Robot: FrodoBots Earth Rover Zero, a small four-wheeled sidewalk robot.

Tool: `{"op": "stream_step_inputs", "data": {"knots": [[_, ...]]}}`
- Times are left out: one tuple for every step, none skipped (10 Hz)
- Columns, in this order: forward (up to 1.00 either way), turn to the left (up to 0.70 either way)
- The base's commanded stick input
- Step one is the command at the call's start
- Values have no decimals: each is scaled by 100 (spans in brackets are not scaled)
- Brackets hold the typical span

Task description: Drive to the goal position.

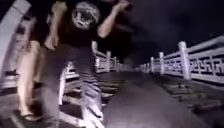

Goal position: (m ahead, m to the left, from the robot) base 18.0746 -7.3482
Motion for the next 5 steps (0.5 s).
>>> {"op": "stream_step_inputs", "data": {"knots": [[0, 0], [0, 0], [0, 0], [0, 0], [0, 0]]}}
